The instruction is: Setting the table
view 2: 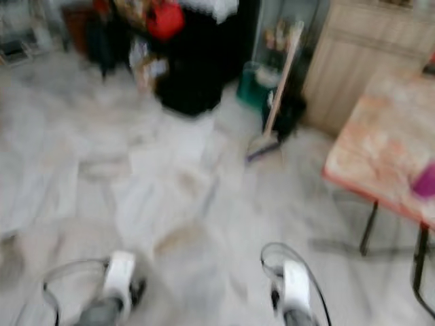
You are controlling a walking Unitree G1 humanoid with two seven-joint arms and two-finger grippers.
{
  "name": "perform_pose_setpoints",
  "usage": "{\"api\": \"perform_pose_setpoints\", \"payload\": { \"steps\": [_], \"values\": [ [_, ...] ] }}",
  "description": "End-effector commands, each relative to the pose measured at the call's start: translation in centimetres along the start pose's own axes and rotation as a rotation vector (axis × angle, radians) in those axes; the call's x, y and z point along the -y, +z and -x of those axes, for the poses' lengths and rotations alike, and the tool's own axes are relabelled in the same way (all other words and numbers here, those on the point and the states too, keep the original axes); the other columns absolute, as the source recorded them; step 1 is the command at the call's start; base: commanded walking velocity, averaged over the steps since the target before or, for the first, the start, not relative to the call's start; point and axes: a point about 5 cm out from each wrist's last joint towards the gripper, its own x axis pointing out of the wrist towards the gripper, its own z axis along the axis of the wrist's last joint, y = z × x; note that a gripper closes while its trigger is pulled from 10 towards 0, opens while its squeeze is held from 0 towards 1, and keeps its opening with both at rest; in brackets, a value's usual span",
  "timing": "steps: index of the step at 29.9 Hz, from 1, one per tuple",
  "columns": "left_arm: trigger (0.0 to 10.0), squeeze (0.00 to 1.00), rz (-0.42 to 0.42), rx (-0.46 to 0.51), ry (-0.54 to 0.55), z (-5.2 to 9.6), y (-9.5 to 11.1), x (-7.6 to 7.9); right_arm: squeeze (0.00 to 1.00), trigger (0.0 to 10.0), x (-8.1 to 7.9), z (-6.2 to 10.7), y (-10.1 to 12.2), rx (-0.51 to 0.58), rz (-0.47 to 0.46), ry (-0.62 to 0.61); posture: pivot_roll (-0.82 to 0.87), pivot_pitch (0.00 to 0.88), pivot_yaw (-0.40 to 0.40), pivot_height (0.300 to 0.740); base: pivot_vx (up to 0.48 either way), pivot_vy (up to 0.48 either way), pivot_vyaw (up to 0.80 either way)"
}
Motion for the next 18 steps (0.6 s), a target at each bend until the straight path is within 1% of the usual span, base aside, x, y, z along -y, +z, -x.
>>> {"api": "perform_pose_setpoints", "payload": {
  "steps": [1, 3, 10, 18],
  "values": [
    [10.0, 0.00, -0.004, -0.033, 0.021, 0.34, -1.03, -0.72, 0.00, 10.0, -0.29, 0.29, -1.49, -0.046, -0.021, 0.001, 0.05, 0.079, -0.036, 0.740, 0.000, -0.480, -0.69],
    [10.0, 0.00, 0.001, -0.034, 0.022, 0.34, -1.06, -0.69, 0.00, 10.0, -0.30, 0.28, -1.43, -0.044, -0.024, 0.001, 0.05, 0.079, -0.037, 0.740, 0.000, -0.480, -0.69],
    [10.0, 0.00, 0.006, -0.034, 0.019, 0.32, -1.03, -0.59, 0.00, 10.0, -0.34, 0.27, -1.40, -0.044, -0.021, 0.002, 0.05, 0.077, -0.038, 0.740, 0.000, 0.000, -0.69],
    [10.0, 0.00, -0.006, -0.032, 0.010, 0.26, -0.79, -0.77, 0.00, 10.0, -0.66, 0.33, -1.73, -0.051, -0.038, -0.001, 0.04, 0.075, -0.021, 0.740, 0.000, 0.000, -0.69]
  ]
}}
